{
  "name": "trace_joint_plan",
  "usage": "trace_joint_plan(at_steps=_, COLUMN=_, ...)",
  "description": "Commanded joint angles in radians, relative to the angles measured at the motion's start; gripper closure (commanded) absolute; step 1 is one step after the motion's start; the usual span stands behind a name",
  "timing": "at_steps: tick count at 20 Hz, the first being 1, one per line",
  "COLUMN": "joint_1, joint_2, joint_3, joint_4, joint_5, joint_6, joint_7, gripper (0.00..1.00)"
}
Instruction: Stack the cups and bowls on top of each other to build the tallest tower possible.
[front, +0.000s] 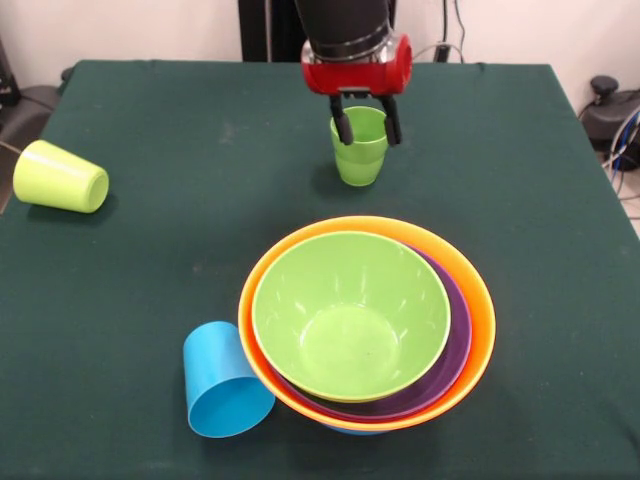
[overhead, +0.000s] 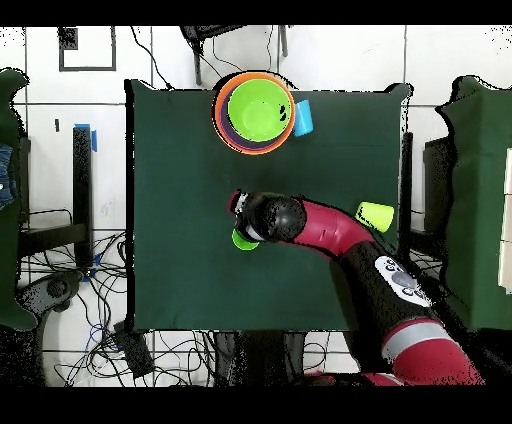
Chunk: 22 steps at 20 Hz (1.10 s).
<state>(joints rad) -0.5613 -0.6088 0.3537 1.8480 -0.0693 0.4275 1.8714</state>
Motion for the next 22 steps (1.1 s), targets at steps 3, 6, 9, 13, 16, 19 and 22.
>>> trace_joint_plan(at_steps=3, joint_1=-0.003, joint_2=0.121, joint_3=0.009, joint_4=0.031, joint_5=-0.013, joint_6=-0.044, joint_7=0.084, gripper=0.0)
trace_joint_plan(at_steps=6, joint_1=0.005, joint_2=0.128, joint_3=0.01, joint_4=0.016, joint_5=-0.006, joint_6=-0.036, joint_7=0.089, gripper=0.0)
trace_joint_plan(at_steps=9, joint_1=0.014, joint_2=0.117, joint_3=0.01, joint_4=0.018, joint_5=-0.001, joint_6=-0.024, joint_7=0.096, gripper=0.0)
trace_joint_plan(at_steps=13, joint_1=0.028, joint_2=0.061, joint_3=0.015, joint_4=0.036, joint_5=0.01, joint_6=0.021, joint_7=0.1, gripper=0.0)
trace_joint_plan(at_steps=16, joint_1=0.042, joint_2=0.009, joint_3=0.009, joint_4=0.039, joint_5=0.012, joint_6=0.066, joint_7=0.095, gripper=0.0)
trace_joint_plan(at_steps=19, joint_1=0.052, joint_2=-0.045, joint_3=0.012, joint_4=0.045, joint_5=0.025, joint_6=0.11, joint_7=0.097, gripper=0.0)
trace_joint_plan(at_steps=22, joint_1=0.06, joint_2=-0.109, joint_3=0.019, joint_4=0.055, joint_5=0.032, joint_6=0.16, joint_7=0.087, gripper=0.0)
